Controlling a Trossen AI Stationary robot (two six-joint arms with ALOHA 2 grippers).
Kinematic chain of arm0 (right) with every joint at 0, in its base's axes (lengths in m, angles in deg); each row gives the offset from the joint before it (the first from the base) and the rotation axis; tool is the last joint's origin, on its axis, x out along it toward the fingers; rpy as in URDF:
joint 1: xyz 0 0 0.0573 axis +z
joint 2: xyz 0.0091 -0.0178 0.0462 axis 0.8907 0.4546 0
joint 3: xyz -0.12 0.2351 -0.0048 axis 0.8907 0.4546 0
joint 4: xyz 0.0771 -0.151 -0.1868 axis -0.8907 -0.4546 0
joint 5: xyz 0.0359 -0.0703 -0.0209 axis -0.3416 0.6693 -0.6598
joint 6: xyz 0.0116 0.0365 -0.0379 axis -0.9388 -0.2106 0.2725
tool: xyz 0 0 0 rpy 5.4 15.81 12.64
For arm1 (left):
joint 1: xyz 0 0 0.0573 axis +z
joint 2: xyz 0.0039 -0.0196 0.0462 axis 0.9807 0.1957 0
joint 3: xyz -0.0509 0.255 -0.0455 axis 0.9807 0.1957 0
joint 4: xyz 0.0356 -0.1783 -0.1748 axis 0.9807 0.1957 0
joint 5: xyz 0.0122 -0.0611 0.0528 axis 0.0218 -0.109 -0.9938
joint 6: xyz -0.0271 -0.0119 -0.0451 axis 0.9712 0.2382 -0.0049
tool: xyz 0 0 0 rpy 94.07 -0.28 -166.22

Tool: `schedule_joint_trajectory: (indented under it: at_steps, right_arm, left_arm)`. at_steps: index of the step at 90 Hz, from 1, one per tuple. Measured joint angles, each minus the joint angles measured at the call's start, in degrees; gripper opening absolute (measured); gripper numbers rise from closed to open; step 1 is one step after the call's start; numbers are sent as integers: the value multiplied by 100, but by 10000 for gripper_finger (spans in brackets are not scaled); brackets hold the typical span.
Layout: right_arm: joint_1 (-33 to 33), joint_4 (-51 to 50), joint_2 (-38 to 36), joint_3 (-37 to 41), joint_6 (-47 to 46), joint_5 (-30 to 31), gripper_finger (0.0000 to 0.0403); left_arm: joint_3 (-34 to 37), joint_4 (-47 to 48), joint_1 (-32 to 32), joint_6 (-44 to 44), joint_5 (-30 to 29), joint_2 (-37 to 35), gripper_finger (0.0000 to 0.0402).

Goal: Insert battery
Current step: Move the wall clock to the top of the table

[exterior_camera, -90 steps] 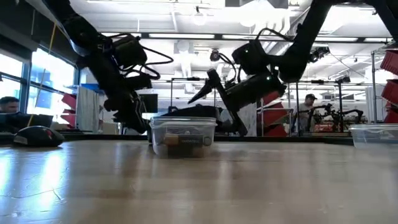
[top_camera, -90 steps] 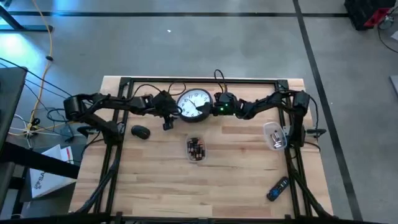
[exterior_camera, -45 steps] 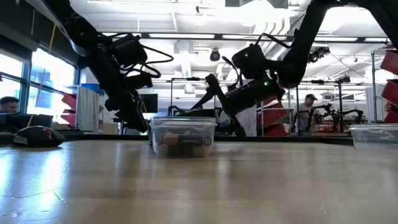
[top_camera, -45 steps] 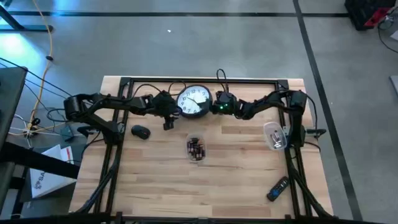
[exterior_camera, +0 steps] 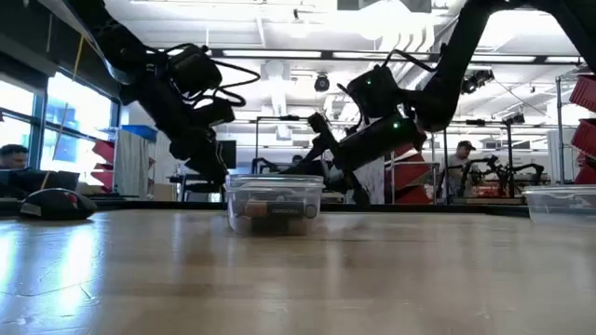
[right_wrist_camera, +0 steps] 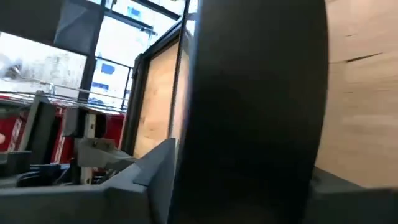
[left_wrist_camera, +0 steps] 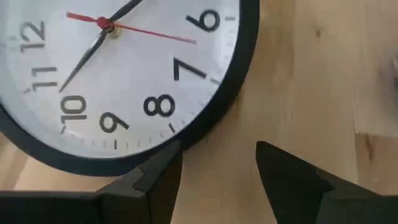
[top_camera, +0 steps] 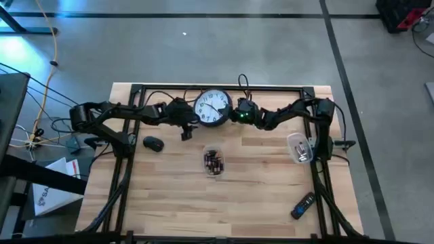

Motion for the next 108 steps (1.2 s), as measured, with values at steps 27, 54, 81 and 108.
schedule_joint_trajectory:
  at_steps: [27,54,81,108]
  right_arm:
    - [23,582,-99,7,753,-28,134]
    - [226,-271,-1160,0,4468,282,134]
    - [948,-1539,-1521,2,8905,2200,134]
    - [1150,-1851,-1474,0,10854,2934,134]
  left_arm:
    - [0,120,-12,314,0,-1060,188]
    - [-2,612,-267,620,421,-2645,188]
    - [-2,955,-475,795,329,-2511,188]
    - [-2,937,-522,759,-253,-1961,188]
